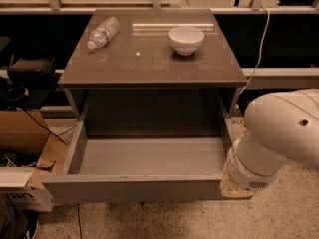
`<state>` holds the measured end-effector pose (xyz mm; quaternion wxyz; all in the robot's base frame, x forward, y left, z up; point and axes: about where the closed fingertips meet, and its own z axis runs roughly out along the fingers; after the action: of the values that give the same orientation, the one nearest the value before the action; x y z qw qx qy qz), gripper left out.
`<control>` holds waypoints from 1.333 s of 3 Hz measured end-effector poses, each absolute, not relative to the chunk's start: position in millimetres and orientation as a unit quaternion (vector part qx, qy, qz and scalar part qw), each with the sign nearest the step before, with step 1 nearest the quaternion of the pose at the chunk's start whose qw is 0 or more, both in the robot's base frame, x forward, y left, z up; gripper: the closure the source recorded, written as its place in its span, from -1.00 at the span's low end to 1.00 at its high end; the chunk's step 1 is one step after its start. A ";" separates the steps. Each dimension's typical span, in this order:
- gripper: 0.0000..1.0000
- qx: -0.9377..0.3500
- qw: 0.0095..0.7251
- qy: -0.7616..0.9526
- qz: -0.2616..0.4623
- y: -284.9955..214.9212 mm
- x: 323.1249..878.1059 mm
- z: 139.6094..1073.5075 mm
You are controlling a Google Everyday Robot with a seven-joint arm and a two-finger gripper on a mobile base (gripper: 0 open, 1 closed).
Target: Close top drawer
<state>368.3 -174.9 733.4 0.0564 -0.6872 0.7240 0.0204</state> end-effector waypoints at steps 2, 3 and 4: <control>1.00 -0.685 0.047 0.726 0.037 -177.4 374.6 683.7; 1.00 -0.680 0.048 0.730 0.047 -180.2 390.8 660.7; 1.00 -0.672 0.056 0.736 0.053 -184.0 402.5 651.2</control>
Offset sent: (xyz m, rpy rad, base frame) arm 0.0143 -0.0045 -0.0841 0.0274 0.0751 -0.0139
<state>402.5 -184.0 651.2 0.0556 -0.6725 0.7362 0.0528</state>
